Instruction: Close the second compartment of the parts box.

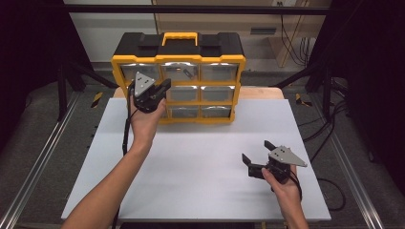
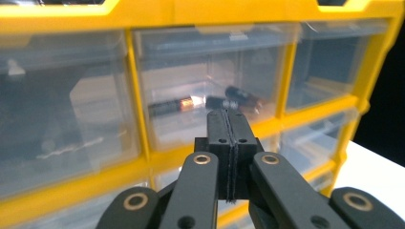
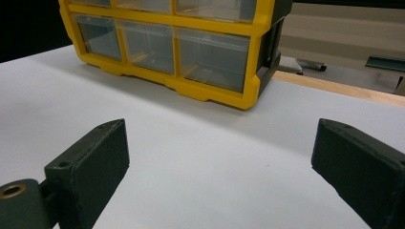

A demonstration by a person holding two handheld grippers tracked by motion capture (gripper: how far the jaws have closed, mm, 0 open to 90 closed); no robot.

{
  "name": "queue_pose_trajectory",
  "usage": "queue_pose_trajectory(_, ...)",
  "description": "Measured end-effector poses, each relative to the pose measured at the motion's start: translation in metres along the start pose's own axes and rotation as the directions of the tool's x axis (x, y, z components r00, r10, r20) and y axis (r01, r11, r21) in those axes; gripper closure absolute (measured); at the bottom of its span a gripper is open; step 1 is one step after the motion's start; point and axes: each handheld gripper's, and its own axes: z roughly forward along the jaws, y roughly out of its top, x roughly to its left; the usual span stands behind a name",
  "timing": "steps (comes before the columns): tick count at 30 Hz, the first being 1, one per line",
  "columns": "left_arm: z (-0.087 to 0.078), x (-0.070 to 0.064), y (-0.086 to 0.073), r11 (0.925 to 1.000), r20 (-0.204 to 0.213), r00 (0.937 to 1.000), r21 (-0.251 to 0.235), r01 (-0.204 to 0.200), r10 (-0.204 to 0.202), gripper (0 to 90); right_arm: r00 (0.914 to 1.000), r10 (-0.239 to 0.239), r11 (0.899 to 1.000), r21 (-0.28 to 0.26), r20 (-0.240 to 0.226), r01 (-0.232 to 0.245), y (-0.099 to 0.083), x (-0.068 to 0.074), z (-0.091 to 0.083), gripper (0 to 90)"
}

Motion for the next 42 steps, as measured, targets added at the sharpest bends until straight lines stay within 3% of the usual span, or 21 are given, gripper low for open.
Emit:
queue_pose_trajectory(4,-0.02,0.0,-0.012,0.9994,0.006,0.9997,-0.024,-0.024,0.024,67.8,1.0,-0.004,1.0,-0.008,0.002,0.004,0.001,0.001,0.0,5.9)
queue_pose_trajectory(9,-0.041,0.005,-0.025,0.9979,0.022,0.9998,-0.065,0.004,-0.003,43.1,1.0,-0.001,1.0,-0.008,0.005,0.001,0.002,0.002,-0.002,5.8)
queue_pose_trajectory(16,-0.065,0.015,-0.039,0.9927,0.045,0.9976,-0.106,0.056,-0.052,24.5,1.0,0.001,1.0,-0.011,0.005,-0.001,0.002,0.003,-0.003,5.7)
queue_pose_trajectory(20,-0.075,0.018,-0.047,0.9931,0.05,0.9981,-0.11,0.04,-0.035,15.5,1.0,0.001,1.0,-0.012,0.007,-0.001,0.002,0.003,-0.002,5.6)
queue_pose_trajectory(28,-0.099,0.018,-0.063,0.9943,0.06,0.9974,-0.101,-0.034,0.04,3.1,0.9999,-0.005,1.0,-0.018,0.011,0.005,0.003,0.003,-0.004,5.4)
queue_pose_trajectory(42,-0.136,0.037,-0.092,0.9985,0.023,0.9994,-0.049,-0.024,0.025,2.1,0.9998,-0.008,0.999,-0.032,0.019,0.008,0.003,0.003,-0.005,5.5)
